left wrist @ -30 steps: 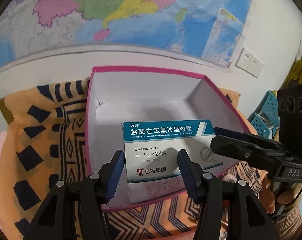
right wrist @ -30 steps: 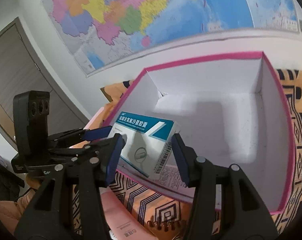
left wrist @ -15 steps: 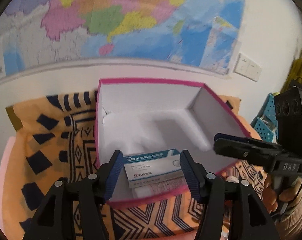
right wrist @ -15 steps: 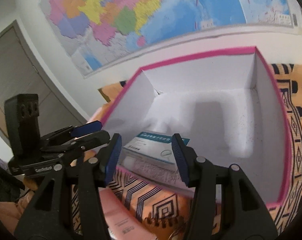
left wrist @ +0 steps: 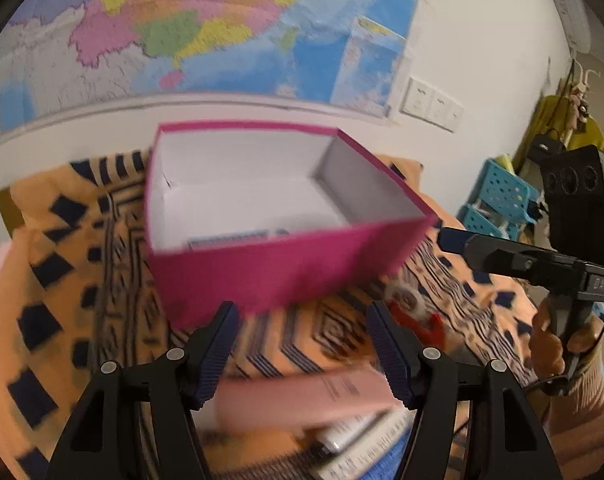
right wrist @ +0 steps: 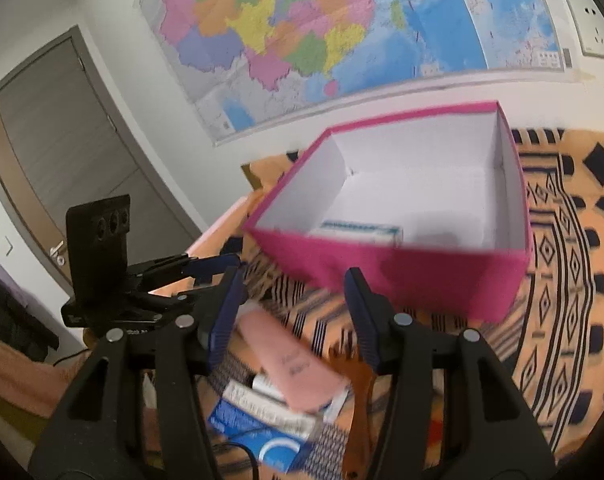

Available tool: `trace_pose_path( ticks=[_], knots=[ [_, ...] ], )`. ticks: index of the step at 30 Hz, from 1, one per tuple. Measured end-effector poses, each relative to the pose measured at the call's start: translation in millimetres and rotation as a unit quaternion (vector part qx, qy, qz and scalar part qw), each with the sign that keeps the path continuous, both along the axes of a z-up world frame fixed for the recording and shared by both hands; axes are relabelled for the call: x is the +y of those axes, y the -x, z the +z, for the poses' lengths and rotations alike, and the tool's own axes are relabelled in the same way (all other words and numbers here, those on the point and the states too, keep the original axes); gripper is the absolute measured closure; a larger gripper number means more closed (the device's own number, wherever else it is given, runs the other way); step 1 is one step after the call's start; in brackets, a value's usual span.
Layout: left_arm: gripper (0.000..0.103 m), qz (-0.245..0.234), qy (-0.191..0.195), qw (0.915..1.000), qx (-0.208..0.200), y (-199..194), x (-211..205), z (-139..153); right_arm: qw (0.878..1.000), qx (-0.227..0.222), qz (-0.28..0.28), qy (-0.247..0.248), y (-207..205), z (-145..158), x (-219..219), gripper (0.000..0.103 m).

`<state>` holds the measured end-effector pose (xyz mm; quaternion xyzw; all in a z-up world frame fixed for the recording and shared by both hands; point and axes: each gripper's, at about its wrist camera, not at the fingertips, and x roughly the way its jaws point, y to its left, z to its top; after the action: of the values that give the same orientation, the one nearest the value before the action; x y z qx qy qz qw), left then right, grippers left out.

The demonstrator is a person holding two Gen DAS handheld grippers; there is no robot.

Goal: Organize rigid objects
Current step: 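Grasp the blue-and-white diclofenac capsule box with the right gripper, then lift the capsule box and carry it toward the magenta box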

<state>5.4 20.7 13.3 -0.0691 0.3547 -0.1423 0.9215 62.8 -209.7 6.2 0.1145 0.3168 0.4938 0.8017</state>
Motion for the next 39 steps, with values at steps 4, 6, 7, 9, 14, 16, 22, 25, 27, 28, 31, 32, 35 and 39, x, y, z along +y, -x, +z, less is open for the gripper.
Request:
trace_pose_path(
  ticks=[4, 6, 7, 9, 14, 16, 22, 25, 27, 28, 31, 32, 35, 39],
  knots=[
    [0.035, -0.017, 0.010, 0.9997, 0.011, 17, -5, -11, 0.999, 0.014, 0.009, 0.030, 18, -18, -1, 0.048],
    [0.035, -0.020, 0.007, 0.9996, 0.020, 23, -6, -18, 0.999, 0.028, 0.017, 0.035, 23, -27, 0, 0.048],
    [0.035, -0.020, 0.007, 0.9994, 0.029, 24, -6, -23, 0.998, 0.035, 0.020, 0.038, 24, -31, -1, 0.048],
    [0.035, -0.021, 0.004, 0.9988, 0.044, 29, -8, -32, 0.998, 0.042, 0.021, 0.044, 27, -37, 0, 0.048],
    [0.035, -0.022, -0.004, 0.9975, 0.067, 46, -13, -50, 0.996, 0.063, 0.030, 0.057, 35, -55, 3, 0.048],
    [0.035, -0.023, 0.000, 0.9967, 0.077, 50, -13, -55, 0.995, 0.075, 0.034, 0.062, 38, -65, 5, 0.048],
    [0.035, -0.028, 0.004, 0.9939, 0.106, 62, -14, -68, 0.991, 0.101, 0.049, 0.076, 48, -87, 9, 0.048],
    [0.036, -0.035, 0.013, 0.9925, 0.117, 69, -15, -72, 0.990, 0.108, 0.051, 0.080, 51, -92, 9, 0.048],
    [0.036, -0.041, 0.023, 0.9913, 0.123, 72, -16, -75, 0.989, 0.111, 0.053, 0.079, 53, -93, 8, 0.048],
    [0.037, -0.042, 0.026, 0.9910, 0.125, 73, -16, -76, 0.989, 0.115, 0.054, 0.078, 53, -94, 9, 0.048],
    [0.040, -0.049, 0.037, 0.9891, 0.134, 76, -16, -79, 0.988, 0.123, 0.057, 0.076, 54, -97, 10, 0.048],
    [0.042, -0.057, 0.048, 0.9877, 0.138, 77, -17, -80, 0.987, 0.125, 0.060, 0.076, 55, -99, 12, 0.048],
    [0.048, -0.070, 0.048, 0.9868, 0.138, 80, -21, -80, 0.987, 0.129, 0.064, 0.078, 58, -100, 14, 0.048],
    [0.049, -0.072, 0.045, 0.9870, 0.136, 82, -23, -79, 0.986, 0.131, 0.058, 0.083, 59, -101, 16, 0.049]
  ],
)
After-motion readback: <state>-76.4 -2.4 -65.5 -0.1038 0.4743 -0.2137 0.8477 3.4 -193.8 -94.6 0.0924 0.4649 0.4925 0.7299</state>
